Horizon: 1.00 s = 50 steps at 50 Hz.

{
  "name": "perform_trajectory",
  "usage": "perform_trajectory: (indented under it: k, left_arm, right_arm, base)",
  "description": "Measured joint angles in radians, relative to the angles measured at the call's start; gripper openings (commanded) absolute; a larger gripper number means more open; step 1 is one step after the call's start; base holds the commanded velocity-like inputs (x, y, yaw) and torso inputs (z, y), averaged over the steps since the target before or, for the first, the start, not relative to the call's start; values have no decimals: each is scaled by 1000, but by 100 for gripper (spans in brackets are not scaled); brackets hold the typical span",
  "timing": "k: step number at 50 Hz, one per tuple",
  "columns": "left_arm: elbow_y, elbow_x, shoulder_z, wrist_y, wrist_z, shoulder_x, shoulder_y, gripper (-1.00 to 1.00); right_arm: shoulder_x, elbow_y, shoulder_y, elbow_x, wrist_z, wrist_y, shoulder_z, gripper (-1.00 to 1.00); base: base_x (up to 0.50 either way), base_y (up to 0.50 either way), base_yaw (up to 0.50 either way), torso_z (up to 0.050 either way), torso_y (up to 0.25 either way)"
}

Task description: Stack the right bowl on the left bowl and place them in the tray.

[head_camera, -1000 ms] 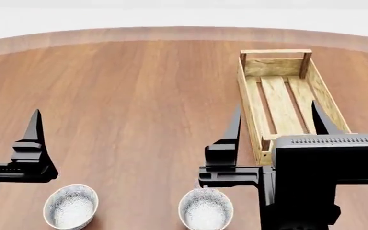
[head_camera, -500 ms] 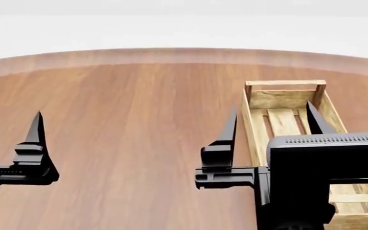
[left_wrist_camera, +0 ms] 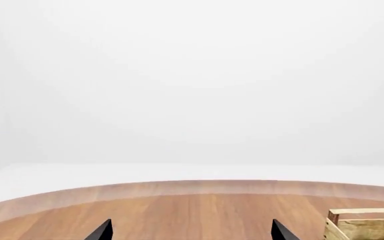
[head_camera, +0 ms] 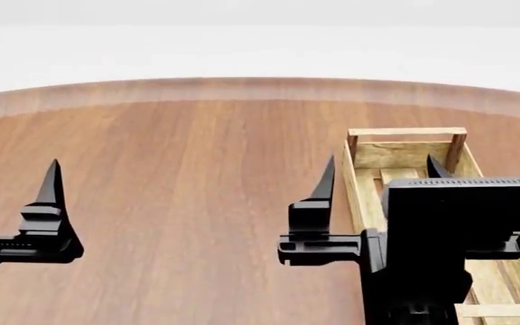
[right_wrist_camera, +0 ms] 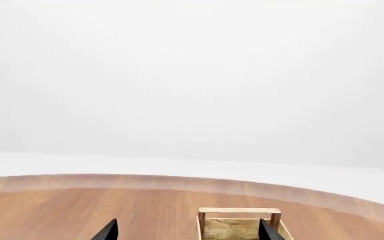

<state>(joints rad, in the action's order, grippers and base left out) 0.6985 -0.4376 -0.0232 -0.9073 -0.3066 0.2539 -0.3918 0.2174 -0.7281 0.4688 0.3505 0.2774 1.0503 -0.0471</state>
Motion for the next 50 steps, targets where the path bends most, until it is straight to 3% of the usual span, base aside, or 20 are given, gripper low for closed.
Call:
perform_trajectory:
  k: [7,19,27,37,50]
  left_arm:
    - [4,-4,1,-4,-5,3,-2,100]
    - [14,-13,1,-13,-16,6,-11,100]
    - [16,-18,0,-15,-20,8,-13,100]
    - [15,-23,-1,-14,-24,12,-15,100]
    - [12,-29,-2,-13,-30,16,-18,100]
  right_arm:
    - [-20,23,96,148,48,222,87,100]
    - [113,248,239,960,632,407,114,100]
    - [203,343,264,1302,875,421,52,100]
    - [288,406,245,1543,1035,407,-40,100]
    - [348,413,160,1647,1091,396,-108,100]
  base:
    - [0,0,0,0,0]
    - [0,0,0,0,0]
    - [0,0,0,0,0]
    - [0,0,0,0,0]
    - [0,0,0,0,0]
